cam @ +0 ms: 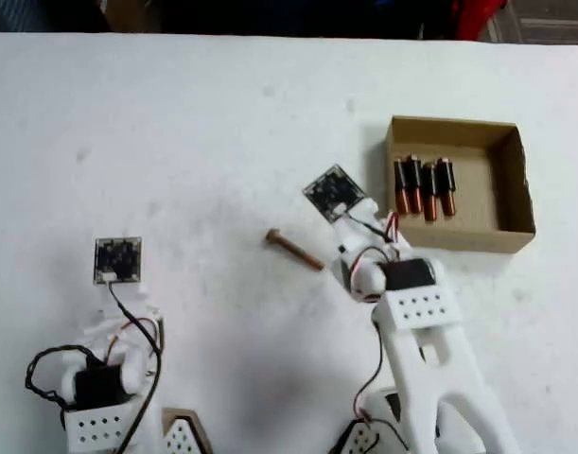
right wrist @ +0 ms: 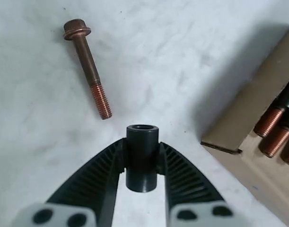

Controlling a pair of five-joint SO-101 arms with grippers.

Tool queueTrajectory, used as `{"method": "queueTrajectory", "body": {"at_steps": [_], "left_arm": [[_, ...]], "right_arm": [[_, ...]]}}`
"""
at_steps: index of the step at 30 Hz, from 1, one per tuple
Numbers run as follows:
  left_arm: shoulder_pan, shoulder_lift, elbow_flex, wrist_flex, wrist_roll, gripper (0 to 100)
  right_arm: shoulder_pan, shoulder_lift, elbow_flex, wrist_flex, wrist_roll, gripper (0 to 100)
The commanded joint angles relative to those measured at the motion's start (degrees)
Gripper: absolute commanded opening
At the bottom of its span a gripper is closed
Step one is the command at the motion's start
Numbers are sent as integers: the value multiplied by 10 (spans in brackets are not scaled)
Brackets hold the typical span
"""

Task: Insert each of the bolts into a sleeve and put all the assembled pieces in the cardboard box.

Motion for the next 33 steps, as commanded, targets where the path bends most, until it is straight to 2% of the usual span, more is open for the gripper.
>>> {"method": "queueTrajectory", "body": {"at_steps": [1, 13, 16, 20, 23, 28, 33], "left_arm": [[5, -5, -1, 3, -5, 23], [5, -5, -1, 3, -5, 23], [5, -5, -1, 3, -5, 23], [5, -5, -1, 3, -5, 23], [5, -5, -1, 3, -5, 23], [5, -5, -1, 3, -5, 23], [5, -5, -1, 3, -5, 23]], "right_arm": [[2, 39, -9, -51, -2, 16], [2, 213, -115, -58, -37, 19], [2, 239, -123, -58, -33, 73], [1, 256, -123, -61, -18, 139], [1, 260, -123, -59, 18, 125], [0, 260, -129, -58, 23, 124], [-22, 260, -162, -10, 23, 123]]}}
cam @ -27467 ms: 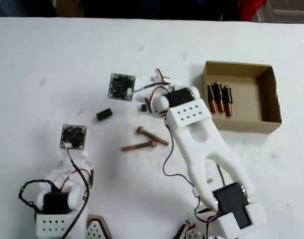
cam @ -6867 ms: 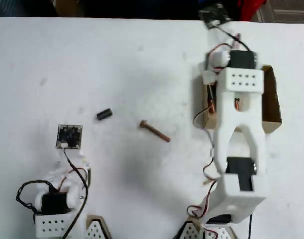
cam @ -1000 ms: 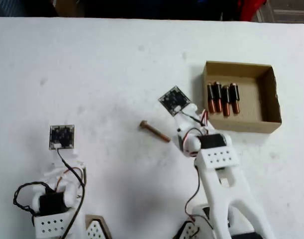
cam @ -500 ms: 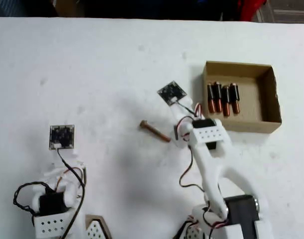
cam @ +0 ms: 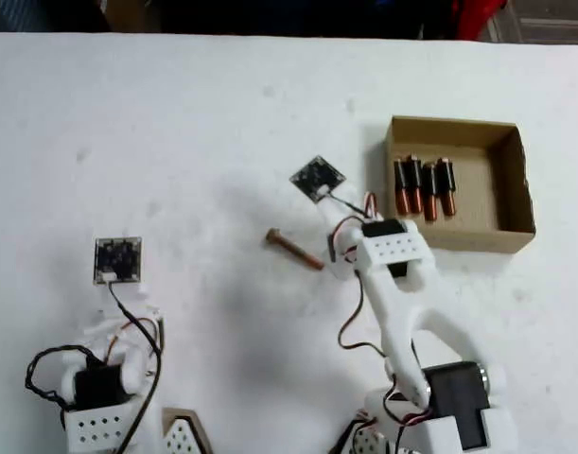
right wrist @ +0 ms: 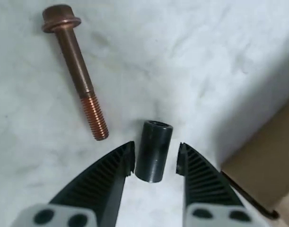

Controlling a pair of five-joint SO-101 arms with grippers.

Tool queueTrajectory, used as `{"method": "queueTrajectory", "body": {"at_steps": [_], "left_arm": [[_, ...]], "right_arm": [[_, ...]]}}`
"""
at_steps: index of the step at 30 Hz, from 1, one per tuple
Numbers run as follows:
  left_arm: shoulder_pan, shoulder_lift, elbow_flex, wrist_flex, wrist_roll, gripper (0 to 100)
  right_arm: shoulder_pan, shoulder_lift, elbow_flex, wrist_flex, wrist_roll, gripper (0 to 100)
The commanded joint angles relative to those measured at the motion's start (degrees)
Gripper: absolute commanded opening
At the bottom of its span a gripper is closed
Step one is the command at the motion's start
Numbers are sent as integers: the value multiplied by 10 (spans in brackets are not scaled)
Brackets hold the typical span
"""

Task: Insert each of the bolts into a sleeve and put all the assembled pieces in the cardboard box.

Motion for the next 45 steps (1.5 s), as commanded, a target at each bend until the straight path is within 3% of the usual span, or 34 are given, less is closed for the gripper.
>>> {"method": "queueTrajectory", "body": {"at_steps": [1, 18, 33, 45], "left_arm": [[5, -5, -1, 3, -5, 23], [5, -5, -1, 3, -5, 23], [5, -5, -1, 3, -5, 24], [7, -5, -1, 2, -5, 24]], "right_arm": [[-15, -1, -44, 22, 7, 123], [7, 115, -103, 21, 3, 122], [20, 143, -122, 25, -21, 19], [20, -62, -120, 124, -25, 17]]}}
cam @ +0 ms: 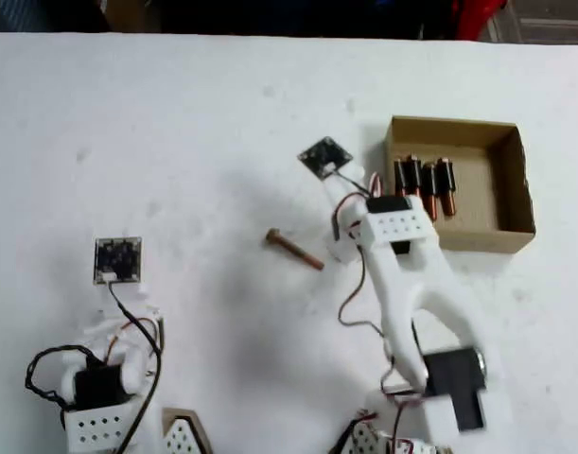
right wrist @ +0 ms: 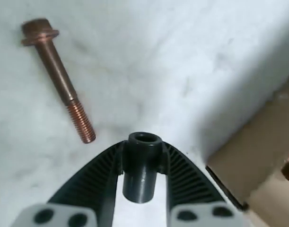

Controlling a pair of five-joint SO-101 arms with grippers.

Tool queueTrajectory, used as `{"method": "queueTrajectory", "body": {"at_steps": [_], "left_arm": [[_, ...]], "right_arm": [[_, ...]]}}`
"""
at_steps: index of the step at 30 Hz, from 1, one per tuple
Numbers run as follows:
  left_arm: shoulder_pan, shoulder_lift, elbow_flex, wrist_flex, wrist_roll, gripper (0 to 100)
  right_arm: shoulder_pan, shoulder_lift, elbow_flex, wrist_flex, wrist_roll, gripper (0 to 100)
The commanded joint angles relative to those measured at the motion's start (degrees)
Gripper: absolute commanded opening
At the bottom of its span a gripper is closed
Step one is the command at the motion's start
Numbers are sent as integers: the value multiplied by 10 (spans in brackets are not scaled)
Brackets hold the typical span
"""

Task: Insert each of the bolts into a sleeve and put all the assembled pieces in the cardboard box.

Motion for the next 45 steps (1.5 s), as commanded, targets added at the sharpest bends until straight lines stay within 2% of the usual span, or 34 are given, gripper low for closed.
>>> {"method": "queueTrajectory", "body": {"at_steps": [1, 5, 12, 28, 45], "left_arm": [[7, -5, -1, 1, -5, 24], [8, -5, -1, 1, -5, 24], [8, -5, -1, 1, -5, 24], [9, -5, -1, -2, -3, 24], [9, -5, -5, -10, -3, 24]], "right_arm": [[-1, -110, -17, 48, -6, 17], [-1, -218, -17, 114, -10, 17], [-1, -386, 7, 188, -75, 17], [-1, -695, 265, 157, -75, 17], [-1, -893, 400, 140, -75, 17]]}}
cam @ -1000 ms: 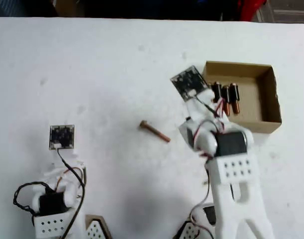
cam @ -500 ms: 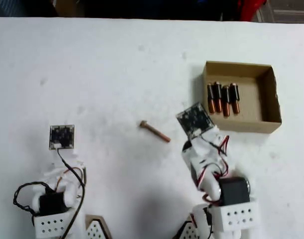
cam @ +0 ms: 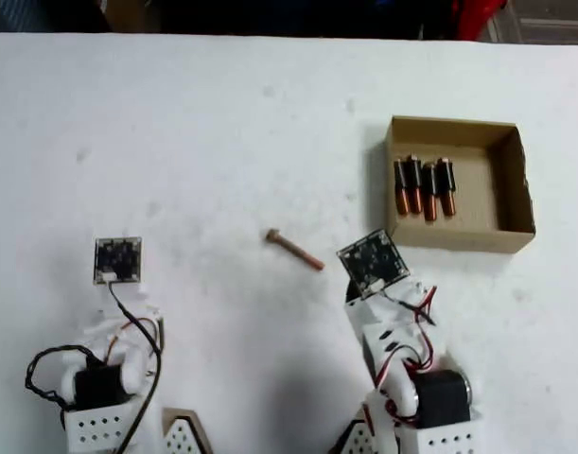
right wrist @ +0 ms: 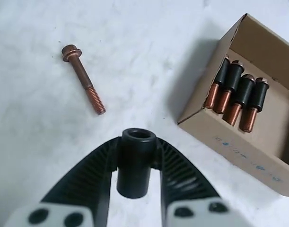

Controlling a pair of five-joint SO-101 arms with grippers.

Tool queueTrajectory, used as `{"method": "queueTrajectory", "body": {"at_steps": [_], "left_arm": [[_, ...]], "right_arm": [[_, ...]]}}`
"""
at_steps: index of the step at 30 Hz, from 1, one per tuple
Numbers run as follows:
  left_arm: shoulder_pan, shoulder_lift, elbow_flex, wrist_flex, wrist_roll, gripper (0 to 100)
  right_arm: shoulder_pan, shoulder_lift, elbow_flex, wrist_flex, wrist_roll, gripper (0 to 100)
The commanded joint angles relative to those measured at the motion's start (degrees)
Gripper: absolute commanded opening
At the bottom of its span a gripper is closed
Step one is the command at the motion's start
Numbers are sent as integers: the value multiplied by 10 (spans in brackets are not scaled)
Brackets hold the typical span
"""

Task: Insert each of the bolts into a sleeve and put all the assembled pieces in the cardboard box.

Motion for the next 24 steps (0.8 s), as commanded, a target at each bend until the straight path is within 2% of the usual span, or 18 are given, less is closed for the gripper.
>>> {"method": "queueTrajectory", "body": {"at_steps": [1, 10, 19, 24], "left_arm": [[10, -5, -11, -4, -4, 24], [70, -4, -76, 24, -3, 24], [73, -3, -193, 84, -22, 24], [73, -2, -236, 84, -25, 24]], "right_arm": [[1, -23, 7, -16, -4, 17], [1, -65, 46, -16, -5, 17], [6, -74, 102, -58, -5, 17], [6, -74, 120, -69, -5, 17]]}}
